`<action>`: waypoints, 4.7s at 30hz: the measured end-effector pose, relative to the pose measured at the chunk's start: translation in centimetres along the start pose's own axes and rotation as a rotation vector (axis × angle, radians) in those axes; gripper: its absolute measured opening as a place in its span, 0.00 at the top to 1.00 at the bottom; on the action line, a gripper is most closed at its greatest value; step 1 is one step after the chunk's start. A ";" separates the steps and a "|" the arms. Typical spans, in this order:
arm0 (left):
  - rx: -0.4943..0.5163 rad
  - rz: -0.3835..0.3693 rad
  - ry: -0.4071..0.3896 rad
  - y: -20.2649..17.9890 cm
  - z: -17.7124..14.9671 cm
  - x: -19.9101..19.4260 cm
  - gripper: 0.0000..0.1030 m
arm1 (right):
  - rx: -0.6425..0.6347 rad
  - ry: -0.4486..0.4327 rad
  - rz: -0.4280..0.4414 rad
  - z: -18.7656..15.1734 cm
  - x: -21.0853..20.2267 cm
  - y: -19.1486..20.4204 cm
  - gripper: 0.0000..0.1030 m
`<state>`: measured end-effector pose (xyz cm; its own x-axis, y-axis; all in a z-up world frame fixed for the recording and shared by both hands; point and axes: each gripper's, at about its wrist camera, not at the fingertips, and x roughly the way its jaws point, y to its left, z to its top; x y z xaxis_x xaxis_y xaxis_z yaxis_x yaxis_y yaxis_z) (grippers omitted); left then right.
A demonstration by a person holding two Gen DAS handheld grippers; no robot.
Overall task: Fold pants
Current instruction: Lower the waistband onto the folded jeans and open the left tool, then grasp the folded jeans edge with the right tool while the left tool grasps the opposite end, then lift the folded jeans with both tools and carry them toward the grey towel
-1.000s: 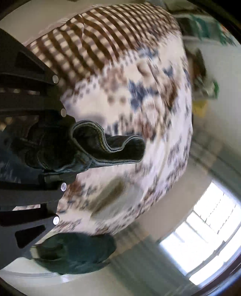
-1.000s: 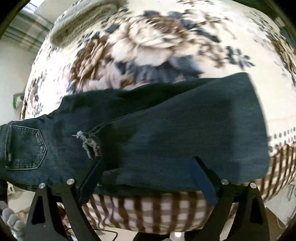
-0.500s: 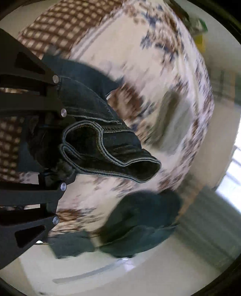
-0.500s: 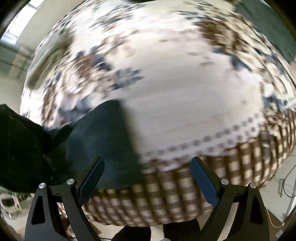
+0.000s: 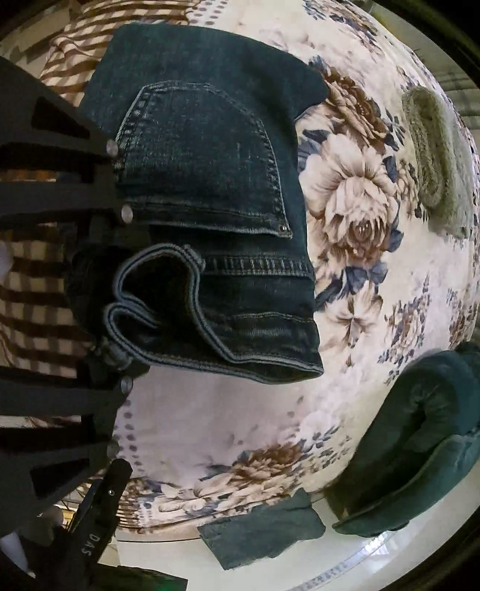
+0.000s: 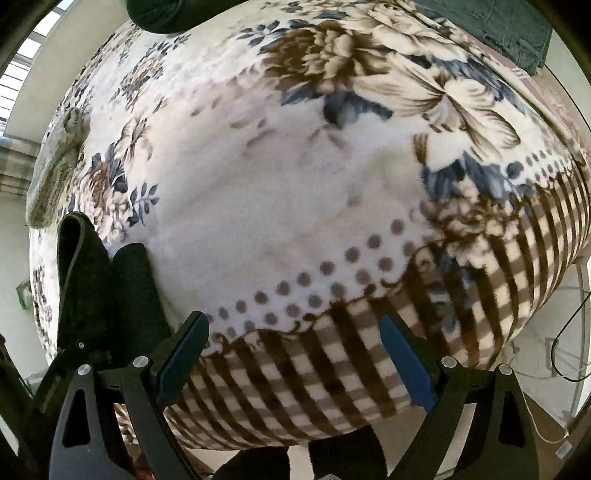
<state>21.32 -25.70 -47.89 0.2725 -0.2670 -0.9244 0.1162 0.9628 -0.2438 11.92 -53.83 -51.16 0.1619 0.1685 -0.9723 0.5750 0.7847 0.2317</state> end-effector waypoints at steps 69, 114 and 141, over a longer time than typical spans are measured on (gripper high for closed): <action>-0.059 0.288 0.063 20.9 4.0 -2.8 0.16 | 0.134 0.179 0.130 -5.4 9.4 12.6 0.08; -0.140 0.094 0.112 23.9 9.3 -0.1 0.73 | 0.013 0.150 0.267 2.7 5.5 13.4 0.32; -0.373 -0.106 0.187 26.0 4.0 3.3 0.17 | 0.297 0.207 0.505 -5.4 10.0 8.2 0.08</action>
<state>29.03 -1.76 -56.10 0.0962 -0.3865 -0.9173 -0.2285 0.8884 -0.3983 13.88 -42.48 -59.10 0.3303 0.6111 -0.7193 0.6718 0.3831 0.6339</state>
